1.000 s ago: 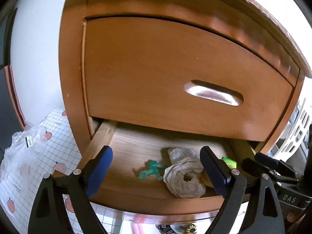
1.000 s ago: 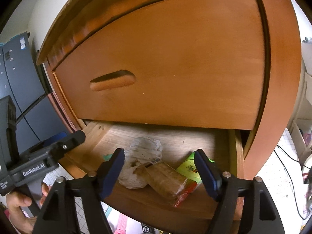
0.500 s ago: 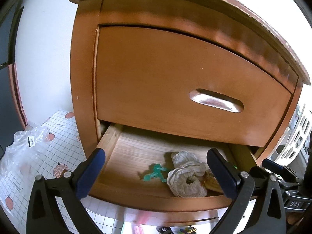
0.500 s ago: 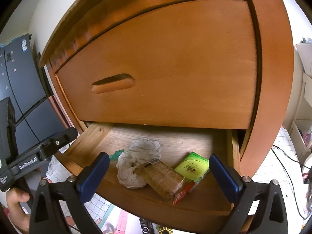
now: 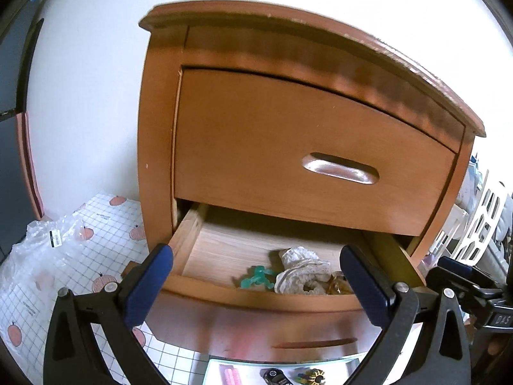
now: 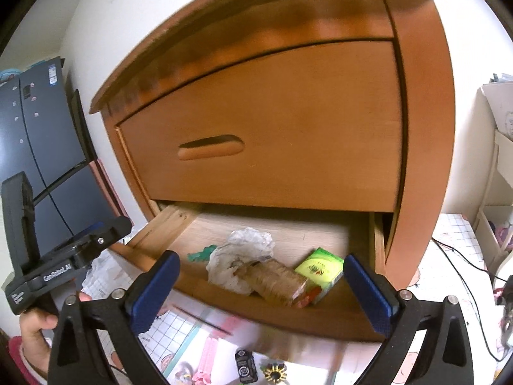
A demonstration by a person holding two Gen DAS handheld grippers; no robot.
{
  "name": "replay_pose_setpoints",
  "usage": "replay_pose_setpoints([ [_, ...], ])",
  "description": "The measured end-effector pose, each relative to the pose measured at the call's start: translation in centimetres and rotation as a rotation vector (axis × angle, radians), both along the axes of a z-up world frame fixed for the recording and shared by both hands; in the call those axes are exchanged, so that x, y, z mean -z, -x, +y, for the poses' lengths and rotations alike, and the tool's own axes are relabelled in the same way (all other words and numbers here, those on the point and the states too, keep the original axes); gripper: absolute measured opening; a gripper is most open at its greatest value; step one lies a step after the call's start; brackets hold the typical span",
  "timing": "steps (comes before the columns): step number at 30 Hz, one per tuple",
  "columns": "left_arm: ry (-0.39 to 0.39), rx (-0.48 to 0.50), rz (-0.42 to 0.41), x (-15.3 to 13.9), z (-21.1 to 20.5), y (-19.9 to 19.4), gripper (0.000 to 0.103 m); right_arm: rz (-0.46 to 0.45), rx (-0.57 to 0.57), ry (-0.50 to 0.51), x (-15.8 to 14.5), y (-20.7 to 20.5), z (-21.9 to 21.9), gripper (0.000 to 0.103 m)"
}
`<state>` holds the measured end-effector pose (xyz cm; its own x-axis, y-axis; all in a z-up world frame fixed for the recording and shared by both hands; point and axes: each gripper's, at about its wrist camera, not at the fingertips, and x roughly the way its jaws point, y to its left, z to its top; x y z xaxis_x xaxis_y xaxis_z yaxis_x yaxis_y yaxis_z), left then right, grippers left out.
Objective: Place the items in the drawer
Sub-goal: 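Withdraw both tools from the drawer back over the tray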
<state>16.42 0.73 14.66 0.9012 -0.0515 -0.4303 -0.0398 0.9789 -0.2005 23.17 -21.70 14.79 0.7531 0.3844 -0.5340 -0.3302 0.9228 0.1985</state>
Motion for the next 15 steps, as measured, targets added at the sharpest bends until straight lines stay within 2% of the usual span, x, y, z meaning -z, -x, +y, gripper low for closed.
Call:
replay_pose_setpoints([
  [9,0.032,0.042,-0.014,1.7,0.3,3.2,0.103,-0.010,-0.029,-0.009,0.3,4.2,-0.7,0.103],
  [12,0.007,0.069,0.034,2.8,-0.3,3.8,0.103,0.032,-0.036,-0.006,1.4,5.4,-0.7,0.103],
  [15,-0.008,0.090,0.109,4.2,-0.8,4.2,0.103,0.111,-0.051,0.006,3.3,6.3,-0.5,0.103],
])
